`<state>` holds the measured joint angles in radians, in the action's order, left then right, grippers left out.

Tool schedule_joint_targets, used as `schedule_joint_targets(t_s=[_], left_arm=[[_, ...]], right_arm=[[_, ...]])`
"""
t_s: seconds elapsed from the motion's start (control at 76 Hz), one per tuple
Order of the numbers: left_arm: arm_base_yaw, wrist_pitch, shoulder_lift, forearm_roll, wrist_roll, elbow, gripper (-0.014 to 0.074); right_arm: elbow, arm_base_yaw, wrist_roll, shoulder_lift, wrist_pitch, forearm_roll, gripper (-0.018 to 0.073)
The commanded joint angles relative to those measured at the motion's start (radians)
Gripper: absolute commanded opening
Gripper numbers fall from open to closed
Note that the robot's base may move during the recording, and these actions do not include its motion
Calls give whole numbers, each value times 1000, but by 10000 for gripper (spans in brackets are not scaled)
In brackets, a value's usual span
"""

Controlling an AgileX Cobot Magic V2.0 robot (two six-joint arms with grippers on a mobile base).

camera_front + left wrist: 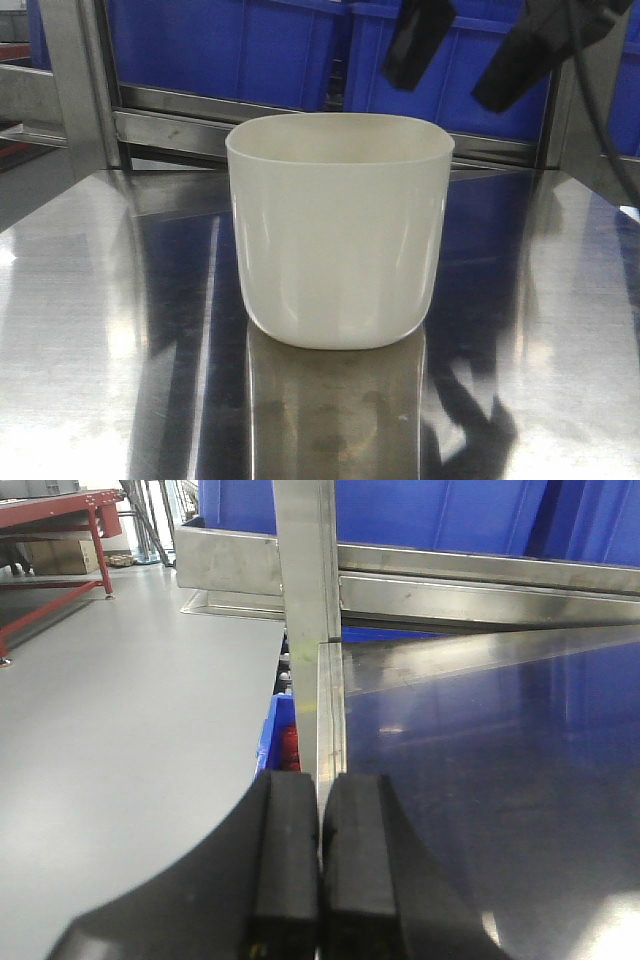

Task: Move white bin to right shelf second layer
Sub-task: 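Lower the right gripper over the white bin's rim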

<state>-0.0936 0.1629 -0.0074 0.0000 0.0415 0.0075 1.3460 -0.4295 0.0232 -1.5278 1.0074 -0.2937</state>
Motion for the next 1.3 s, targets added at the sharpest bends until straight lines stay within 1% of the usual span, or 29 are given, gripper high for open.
schedule_joint_targets(t_s=[0.0, 0.461, 1.29], left_arm=[[-5, -85, -14, 0, -3, 37, 85], [-5, -85, -14, 0, -3, 37, 85], [-5, -85, -14, 0, -3, 37, 85]], right_arm=[[36, 0, -1, 10, -34, -19, 568], [36, 0, -1, -133, -35, -1, 568], [36, 0, -1, -189, -70, -1, 568]])
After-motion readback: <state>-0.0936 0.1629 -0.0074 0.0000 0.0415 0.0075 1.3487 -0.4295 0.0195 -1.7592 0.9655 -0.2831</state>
